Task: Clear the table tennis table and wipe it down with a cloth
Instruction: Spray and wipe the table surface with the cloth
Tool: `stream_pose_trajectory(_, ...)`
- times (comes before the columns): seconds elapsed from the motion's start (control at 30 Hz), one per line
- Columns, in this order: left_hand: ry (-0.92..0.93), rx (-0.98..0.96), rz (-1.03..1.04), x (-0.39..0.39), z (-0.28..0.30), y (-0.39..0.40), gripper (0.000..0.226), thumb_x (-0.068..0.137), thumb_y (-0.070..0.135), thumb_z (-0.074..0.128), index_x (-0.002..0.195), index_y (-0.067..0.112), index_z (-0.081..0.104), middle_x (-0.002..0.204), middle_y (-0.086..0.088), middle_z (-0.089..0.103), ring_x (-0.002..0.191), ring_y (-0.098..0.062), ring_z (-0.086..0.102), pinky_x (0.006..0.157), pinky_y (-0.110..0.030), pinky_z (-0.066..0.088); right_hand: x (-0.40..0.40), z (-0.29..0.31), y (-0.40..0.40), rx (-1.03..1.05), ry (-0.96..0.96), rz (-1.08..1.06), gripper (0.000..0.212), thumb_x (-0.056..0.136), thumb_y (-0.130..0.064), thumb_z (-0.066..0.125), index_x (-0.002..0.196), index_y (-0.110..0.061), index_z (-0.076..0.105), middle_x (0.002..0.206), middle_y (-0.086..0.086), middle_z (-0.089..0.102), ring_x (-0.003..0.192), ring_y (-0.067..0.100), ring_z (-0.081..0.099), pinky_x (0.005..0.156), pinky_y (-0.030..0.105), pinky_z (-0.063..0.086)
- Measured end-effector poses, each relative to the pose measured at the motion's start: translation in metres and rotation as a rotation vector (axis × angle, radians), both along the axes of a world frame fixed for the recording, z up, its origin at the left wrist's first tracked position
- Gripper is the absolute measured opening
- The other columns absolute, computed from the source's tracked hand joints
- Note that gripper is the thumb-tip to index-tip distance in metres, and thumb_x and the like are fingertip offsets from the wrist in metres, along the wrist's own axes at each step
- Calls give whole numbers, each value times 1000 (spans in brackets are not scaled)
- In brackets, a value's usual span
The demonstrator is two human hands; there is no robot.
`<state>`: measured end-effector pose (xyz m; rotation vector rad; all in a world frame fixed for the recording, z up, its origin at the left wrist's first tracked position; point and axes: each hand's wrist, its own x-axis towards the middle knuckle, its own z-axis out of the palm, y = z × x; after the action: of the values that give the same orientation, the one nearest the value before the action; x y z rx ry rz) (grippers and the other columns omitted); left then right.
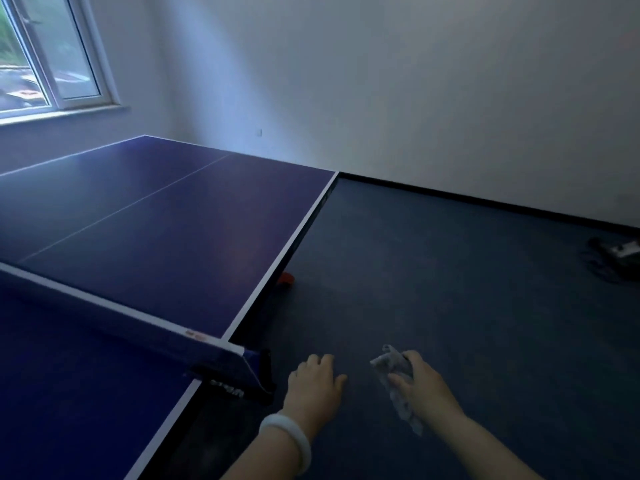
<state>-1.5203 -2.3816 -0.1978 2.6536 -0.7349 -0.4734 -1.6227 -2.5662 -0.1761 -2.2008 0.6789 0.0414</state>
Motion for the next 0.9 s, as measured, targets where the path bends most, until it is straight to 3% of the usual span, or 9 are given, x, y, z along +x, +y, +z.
stream_pose_trajectory(0.13, 0, 33, 27, 45, -7, -29, 46, 100, 46, 37, 140, 22, 36, 134, -3, 44, 120, -23, 46, 99, -37, 37, 44, -10, -40, 4, -10, 15, 12, 95, -31, 57, 95, -39, 48, 102, -15, 59, 89, 0, 59, 64, 21, 44)
stream_pose_trajectory(0.27, 8, 67, 103, 87, -20, -52, 48, 100, 48, 38, 141, 25, 35, 133, -1, 44, 119, -20, 47, 99, -36, 39, 98, -25, -79, 17, 38, 92, 11, 96, -30, 56, 97, -36, 47, 103, -12, 59, 90, 4, 60, 69, 25, 48)
stream_pose_trajectory(0.53, 60, 106, 468, 163, -23, -88, 50, 99, 47, 41, 144, 26, 33, 136, 0, 42, 122, -17, 46, 101, -35, 39, 247, -32, -153, 41, 62, 391, 10, 96, -29, 55, 104, -32, 49, 101, -10, 62, 88, 7, 63, 77, 33, 55)
stream_pose_trajectory(0.7, 46, 128, 684, 188, -20, -87, 51, 101, 45, 38, 146, 24, 30, 139, -1, 40, 125, -18, 43, 104, -35, 36, 331, -30, -150, 51, 78, 615, 12, 94, -32, 57, 104, -33, 50, 101, -5, 64, 90, 12, 63, 81, 40, 55)
stream_pose_trajectory(0.9, 82, 157, 896, 227, -34, -55, 46, 100, 46, 40, 140, 23, 36, 134, -2, 43, 121, -18, 45, 104, -35, 38, 423, -40, -95, 48, 78, 862, 9, 94, -33, 57, 98, -37, 49, 101, -6, 63, 88, 10, 62, 78, 36, 55)
